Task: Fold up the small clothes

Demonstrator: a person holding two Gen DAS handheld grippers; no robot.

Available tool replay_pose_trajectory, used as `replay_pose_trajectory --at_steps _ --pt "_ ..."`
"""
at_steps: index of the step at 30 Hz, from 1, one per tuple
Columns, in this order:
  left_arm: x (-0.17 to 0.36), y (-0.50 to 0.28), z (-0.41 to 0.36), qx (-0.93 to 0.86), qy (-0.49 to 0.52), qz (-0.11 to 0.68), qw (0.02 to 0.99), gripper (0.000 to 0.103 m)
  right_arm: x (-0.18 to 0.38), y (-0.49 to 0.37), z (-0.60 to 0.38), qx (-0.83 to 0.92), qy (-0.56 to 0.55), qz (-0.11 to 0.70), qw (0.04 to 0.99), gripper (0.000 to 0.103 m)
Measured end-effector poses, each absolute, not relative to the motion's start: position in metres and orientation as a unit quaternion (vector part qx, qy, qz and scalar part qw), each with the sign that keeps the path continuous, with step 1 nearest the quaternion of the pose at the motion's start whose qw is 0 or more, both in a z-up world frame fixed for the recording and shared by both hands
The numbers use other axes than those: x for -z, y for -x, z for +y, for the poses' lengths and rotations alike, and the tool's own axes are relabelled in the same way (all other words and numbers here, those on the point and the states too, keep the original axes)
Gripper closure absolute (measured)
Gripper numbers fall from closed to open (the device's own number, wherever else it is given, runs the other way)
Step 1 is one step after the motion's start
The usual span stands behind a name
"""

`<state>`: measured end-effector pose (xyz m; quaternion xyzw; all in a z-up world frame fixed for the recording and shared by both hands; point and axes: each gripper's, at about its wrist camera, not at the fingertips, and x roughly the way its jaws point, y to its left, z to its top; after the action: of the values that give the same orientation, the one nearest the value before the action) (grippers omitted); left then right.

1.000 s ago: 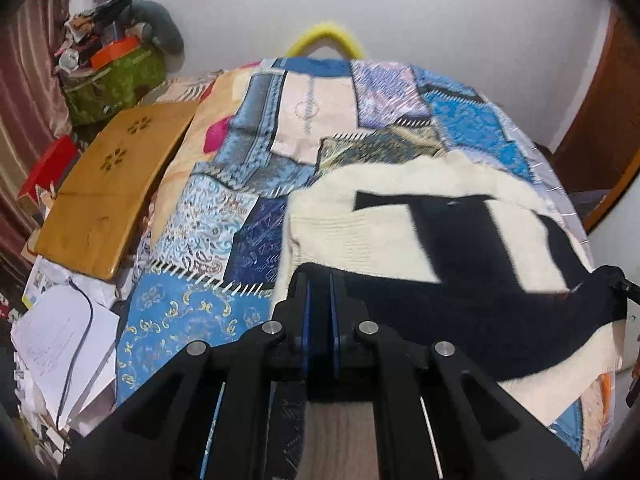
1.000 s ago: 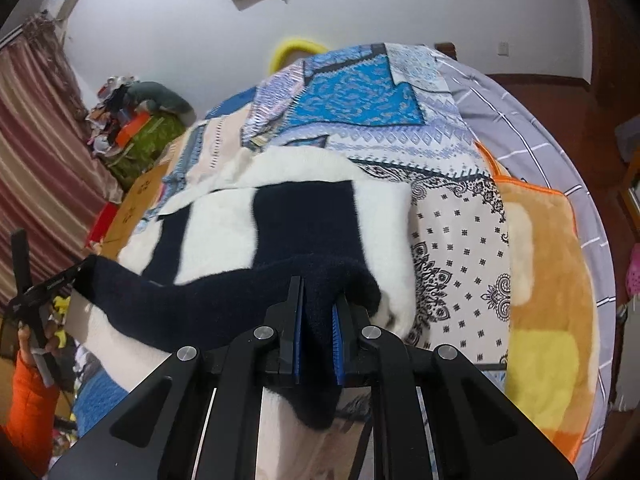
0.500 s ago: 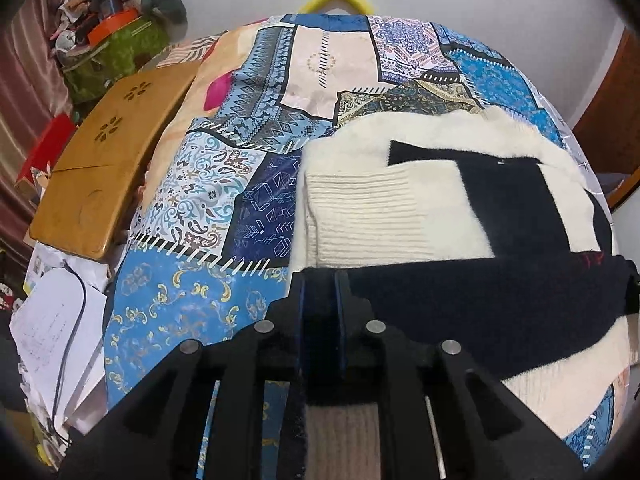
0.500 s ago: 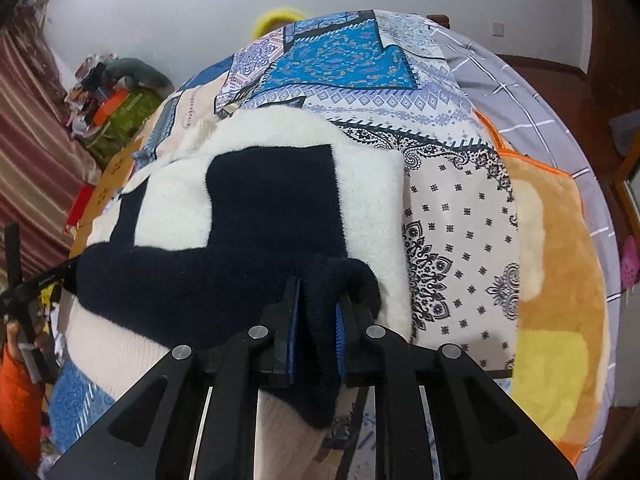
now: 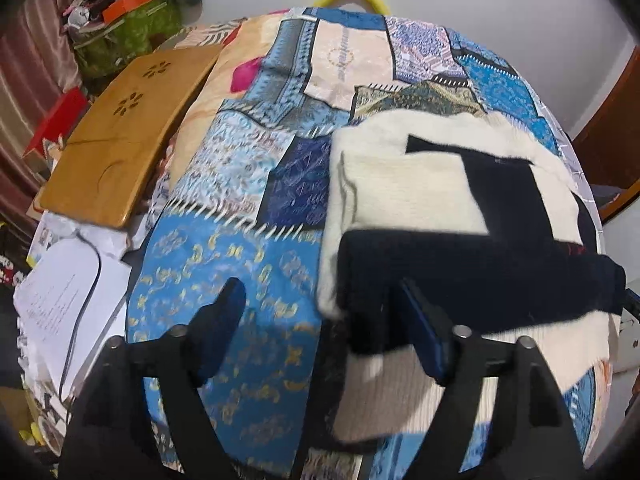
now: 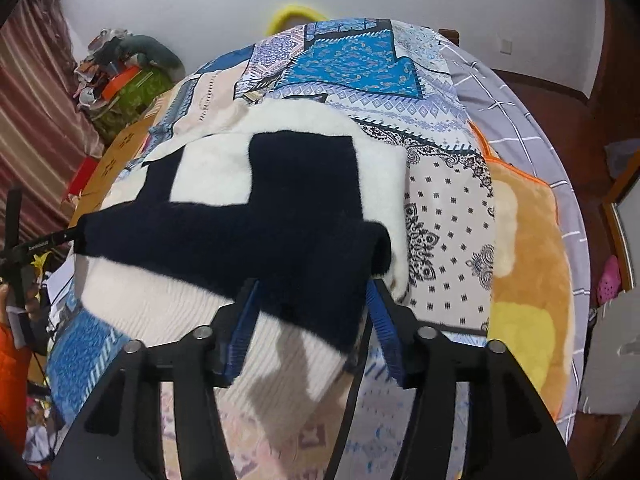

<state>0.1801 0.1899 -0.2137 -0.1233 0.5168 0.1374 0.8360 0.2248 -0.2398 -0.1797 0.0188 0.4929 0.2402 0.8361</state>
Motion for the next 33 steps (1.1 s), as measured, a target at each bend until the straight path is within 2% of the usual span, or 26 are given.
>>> replay_pose_trajectory --at_steps 7,23,25,26,29,31,33 --pt "0.223 -0.156 0.191 -0.117 0.163 0.545 0.814 0.025 0.185 -0.206 -0.248 -0.233 -0.032 0.501 0.833 0.041" --pt "0.255 -0.141 0.161 -0.081 0.17 0.573 0.797 0.025 0.22 -0.187 -0.244 -0.238 -0.075 0.53 0.81 0.041" --pt "0.254 -0.142 0.159 -0.076 0.173 0.57 0.799 0.026 0.221 -0.188 -0.244 -0.244 -0.084 0.527 0.81 0.047" --pt "0.253 -0.142 0.158 -0.073 0.172 0.569 0.801 0.027 0.221 -0.188 -0.243 -0.247 -0.087 0.526 0.809 0.053" --pt "0.252 -0.143 0.153 -0.06 0.166 0.565 0.806 0.041 0.221 -0.187 -0.24 -0.259 -0.094 0.526 0.805 0.067" --pt "0.25 -0.144 0.149 -0.047 0.163 0.562 0.81 0.056 0.219 -0.185 -0.237 -0.266 -0.092 0.523 0.804 0.077" --pt "0.247 -0.145 0.145 -0.04 0.158 0.561 0.812 0.067 0.217 -0.183 -0.235 -0.272 -0.089 0.521 0.804 0.092"
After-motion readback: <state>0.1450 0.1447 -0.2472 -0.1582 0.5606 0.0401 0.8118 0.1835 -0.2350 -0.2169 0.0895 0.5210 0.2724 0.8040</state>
